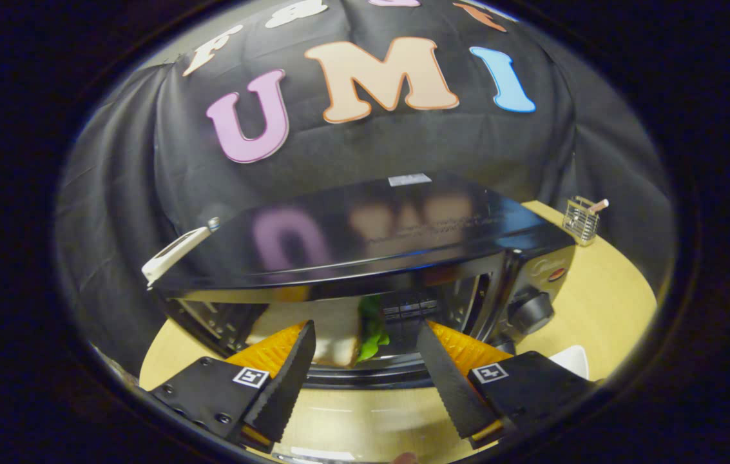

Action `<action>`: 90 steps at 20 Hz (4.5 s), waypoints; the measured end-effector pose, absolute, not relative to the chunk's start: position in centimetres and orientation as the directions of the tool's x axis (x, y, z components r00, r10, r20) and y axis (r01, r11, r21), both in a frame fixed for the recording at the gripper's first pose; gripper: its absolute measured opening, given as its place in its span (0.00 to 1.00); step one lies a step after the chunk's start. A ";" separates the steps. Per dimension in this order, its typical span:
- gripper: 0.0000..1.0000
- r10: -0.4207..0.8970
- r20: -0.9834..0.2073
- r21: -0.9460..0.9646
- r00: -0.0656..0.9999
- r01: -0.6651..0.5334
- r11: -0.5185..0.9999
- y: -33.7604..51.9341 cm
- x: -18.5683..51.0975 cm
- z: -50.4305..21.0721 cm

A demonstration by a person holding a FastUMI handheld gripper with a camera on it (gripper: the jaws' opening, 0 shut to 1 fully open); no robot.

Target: Open the toaster oven, put the food inside, and close the toaster oven door.

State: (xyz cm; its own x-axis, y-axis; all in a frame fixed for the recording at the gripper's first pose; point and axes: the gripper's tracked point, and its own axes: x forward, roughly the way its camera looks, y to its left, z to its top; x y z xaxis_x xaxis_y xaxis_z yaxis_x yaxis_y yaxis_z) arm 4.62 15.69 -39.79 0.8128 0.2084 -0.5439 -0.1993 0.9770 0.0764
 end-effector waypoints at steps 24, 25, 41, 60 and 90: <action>0.99 0.241 -0.870 0.189 0.430 -0.161 0.969 9.4 -14.0 -47.9; 0.99 0.241 -0.865 0.189 0.439 -0.160 0.969 9.4 -13.5 -47.8; 0.99 0.283 -0.745 0.252 0.603 -0.139 0.958 11.9 -8.1 -39.4; 1.00 0.256 -0.620 0.240 0.742 -0.131 0.962 14.1 -1.0 -34.9; 0.98 0.219 -0.273 0.066 0.937 -0.209 0.976 16.0 4.3 -17.4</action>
